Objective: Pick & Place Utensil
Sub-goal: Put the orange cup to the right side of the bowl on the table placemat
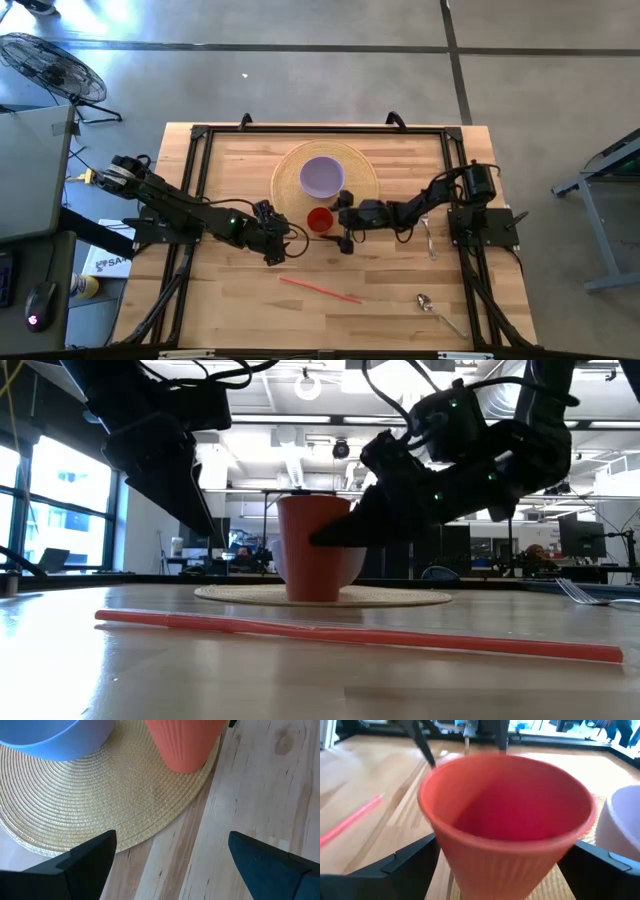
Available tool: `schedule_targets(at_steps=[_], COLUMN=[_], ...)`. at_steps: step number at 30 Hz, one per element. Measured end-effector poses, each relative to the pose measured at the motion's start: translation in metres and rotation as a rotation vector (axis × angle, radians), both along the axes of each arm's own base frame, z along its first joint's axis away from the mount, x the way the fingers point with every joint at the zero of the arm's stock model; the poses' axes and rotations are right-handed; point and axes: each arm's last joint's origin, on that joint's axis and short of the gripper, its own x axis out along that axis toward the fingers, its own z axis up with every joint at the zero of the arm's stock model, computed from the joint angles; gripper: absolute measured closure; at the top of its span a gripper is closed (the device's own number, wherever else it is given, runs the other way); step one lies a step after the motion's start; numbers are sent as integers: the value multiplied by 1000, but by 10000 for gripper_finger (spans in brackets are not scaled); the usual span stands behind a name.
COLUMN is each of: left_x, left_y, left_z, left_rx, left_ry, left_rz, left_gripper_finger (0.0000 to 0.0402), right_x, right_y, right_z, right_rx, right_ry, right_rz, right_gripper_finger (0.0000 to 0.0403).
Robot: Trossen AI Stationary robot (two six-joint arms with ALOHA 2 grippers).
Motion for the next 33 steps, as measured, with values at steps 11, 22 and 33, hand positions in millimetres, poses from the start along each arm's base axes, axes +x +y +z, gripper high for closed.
schedule_targets(at_steps=[11,22,33], left_x=[1,1,-5], left_y=[0,0,-8], left_z=[1,1,0], left_rx=[2,-6,56], left_ry=[-13,-12,-11], left_rz=[4,0,2], left_gripper_finger=[24,24,23], right_x=[9,28,28], right_y=[0,0,0], right_z=[6,-7,5], right_rx=[16,11,13], right_ry=[-47,-35,-84], right_rz=[69,68,68], right_gripper_finger=[33,48,85])
